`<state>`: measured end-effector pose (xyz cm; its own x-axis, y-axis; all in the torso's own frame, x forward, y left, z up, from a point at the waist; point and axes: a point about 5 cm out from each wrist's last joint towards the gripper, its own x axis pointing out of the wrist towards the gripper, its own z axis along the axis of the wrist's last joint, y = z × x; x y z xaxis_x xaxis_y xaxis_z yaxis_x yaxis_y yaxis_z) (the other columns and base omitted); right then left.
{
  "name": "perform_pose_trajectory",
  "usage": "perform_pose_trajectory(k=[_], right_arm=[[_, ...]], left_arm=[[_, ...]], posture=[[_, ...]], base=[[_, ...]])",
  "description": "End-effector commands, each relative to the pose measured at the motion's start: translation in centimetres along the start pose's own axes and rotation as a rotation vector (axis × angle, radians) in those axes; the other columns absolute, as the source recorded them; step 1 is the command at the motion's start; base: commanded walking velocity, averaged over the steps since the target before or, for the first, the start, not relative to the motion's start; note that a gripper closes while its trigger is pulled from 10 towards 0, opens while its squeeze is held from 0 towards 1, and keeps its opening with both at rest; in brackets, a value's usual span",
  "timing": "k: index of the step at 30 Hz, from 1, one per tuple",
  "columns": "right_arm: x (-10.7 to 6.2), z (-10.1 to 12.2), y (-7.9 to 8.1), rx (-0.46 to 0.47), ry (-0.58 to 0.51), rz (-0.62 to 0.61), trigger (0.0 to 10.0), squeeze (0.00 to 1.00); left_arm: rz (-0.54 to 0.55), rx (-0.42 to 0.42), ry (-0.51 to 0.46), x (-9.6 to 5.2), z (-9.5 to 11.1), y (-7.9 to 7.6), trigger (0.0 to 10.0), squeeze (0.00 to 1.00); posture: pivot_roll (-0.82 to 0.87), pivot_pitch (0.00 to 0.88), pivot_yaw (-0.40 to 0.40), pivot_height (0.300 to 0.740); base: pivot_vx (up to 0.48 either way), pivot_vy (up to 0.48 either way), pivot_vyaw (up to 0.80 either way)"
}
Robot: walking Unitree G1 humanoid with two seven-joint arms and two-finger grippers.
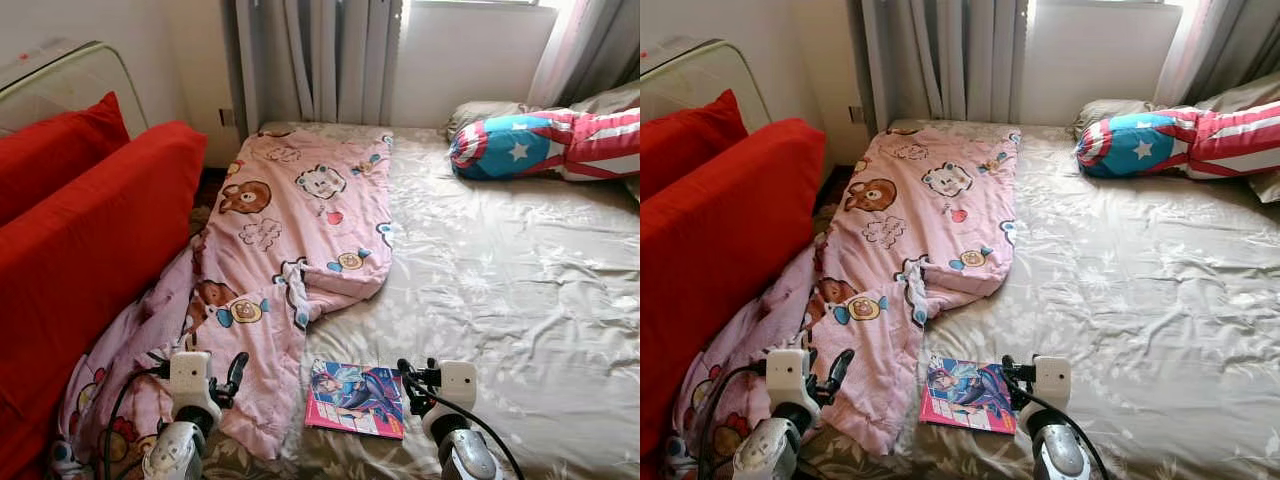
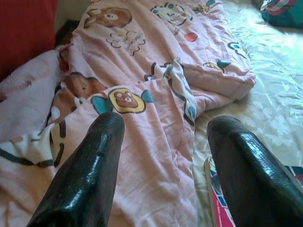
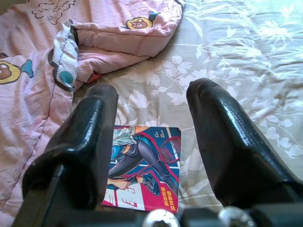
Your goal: Clean up the room
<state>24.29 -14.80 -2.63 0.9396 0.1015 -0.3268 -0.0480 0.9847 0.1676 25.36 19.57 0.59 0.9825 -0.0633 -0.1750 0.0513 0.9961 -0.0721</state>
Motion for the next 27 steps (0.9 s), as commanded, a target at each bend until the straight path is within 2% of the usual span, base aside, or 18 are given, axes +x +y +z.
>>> perform_pose_trajectory(k=[1, 8, 11, 15, 18, 27], right_arm=[[-0.02, 0.12, -0.02, -0.008, -0.003, 0.003, 10.0, 0.0], [0.08, 0.53, -0.29, -0.006, -0.025, 0.003, 10.0, 0.0], [0.25, 0.25, -0.25, -0.013, 0.016, -0.005, 10.0, 0.0], [0.21, 0.17, -0.11, -0.014, 0.015, -0.003, 10.0, 0.0], [0.1, 0.31, -0.13, -0.001, -0.012, -0.006, 10.0, 0.0], [0.36, 0.4, 0.27, -0.004, -0.002, 0.01, 10.0, 0.0]], left_arm=[[0.015, -0.001, -0.013, 0.2, 0.47, 0.33, 10.0, 0.0], [0.012, -0.004, -0.019, 0.48, 0.82, 0.23, 10.0, 0.0], [0.014, -0.007, -0.013, 0.44, 0.66, 0.2, 10.0, 0.0], [0.013, -0.008, -0.016, 0.45, 0.7, 0.13, 10.0, 0.0], [0.01, -0.007, -0.019, 0.58, 0.85, 0.02, 10.0, 0.0], [0.006, -0.007, -0.017, 0.6, 0.93, 0.09, 10.0, 0.0]], posture=[[0.01, 0.0, -0.027, 0.705], [0.02, 0.0, -0.024, 0.696], [0.01, 0.0, -0.023, 0.696], [0.02, 0.0, -0.023, 0.666], [0.02, 0.0, -0.025, 0.666], [0.02, 0.0, -0.025, 0.666]], base=[[0.0, 0.0, 0.0], [0.0, 0.0, 0.0], [0.0, 0.0, 0.0], [0.0, 0.0, 0.0], [0.0, 0.0, 0.0], [0.0, 0.0, 0.0]])
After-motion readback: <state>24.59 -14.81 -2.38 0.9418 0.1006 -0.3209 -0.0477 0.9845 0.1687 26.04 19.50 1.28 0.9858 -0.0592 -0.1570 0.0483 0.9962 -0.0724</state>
